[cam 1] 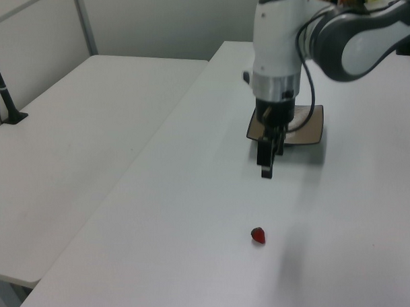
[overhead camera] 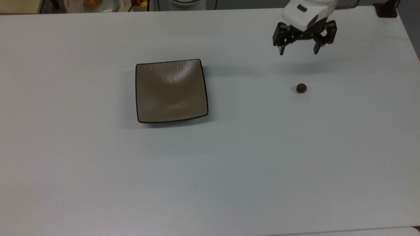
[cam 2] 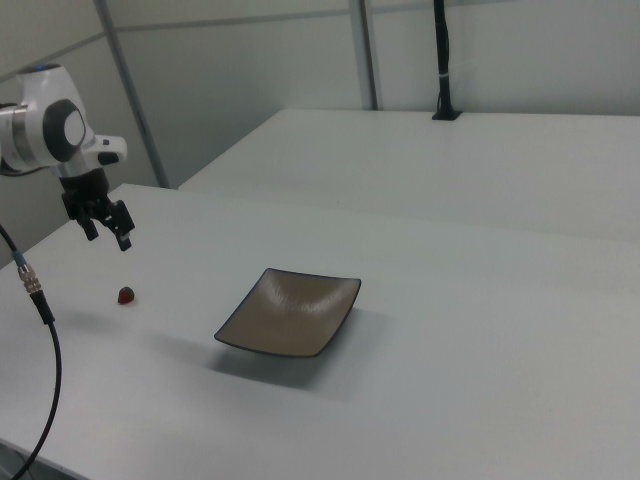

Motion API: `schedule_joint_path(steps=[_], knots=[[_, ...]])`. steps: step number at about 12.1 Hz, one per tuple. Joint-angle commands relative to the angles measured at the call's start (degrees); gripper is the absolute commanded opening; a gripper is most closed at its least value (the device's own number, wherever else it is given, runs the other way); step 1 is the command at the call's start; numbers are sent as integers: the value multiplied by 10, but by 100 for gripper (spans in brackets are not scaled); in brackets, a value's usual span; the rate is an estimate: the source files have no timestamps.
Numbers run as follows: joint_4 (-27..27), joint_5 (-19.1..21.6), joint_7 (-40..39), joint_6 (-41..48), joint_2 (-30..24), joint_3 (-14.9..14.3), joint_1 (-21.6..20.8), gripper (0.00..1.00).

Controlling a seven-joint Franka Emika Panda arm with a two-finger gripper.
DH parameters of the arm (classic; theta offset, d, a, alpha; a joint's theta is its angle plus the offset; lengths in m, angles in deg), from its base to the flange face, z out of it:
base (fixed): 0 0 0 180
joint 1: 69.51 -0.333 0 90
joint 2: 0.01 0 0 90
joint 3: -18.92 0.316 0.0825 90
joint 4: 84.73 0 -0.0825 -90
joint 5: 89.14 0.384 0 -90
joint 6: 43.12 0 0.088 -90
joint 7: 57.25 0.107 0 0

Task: Strawberries on a ceramic plate
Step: 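Move the open gripper over the red strawberry, then lower the gripper onto the strawberry and close it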

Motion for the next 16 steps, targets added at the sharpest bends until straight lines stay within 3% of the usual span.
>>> schedule_joint_path(steps=[1, 7, 13, 16], knots=[[9, -18, 39, -47, 41, -1, -17, 100], [7, -74, 101, -95, 100, -1, -32, 100], [3, -90, 103, -123, 135, -1, -39, 100], [-4, -103, 102, -142, 145, -1, -45, 83]])
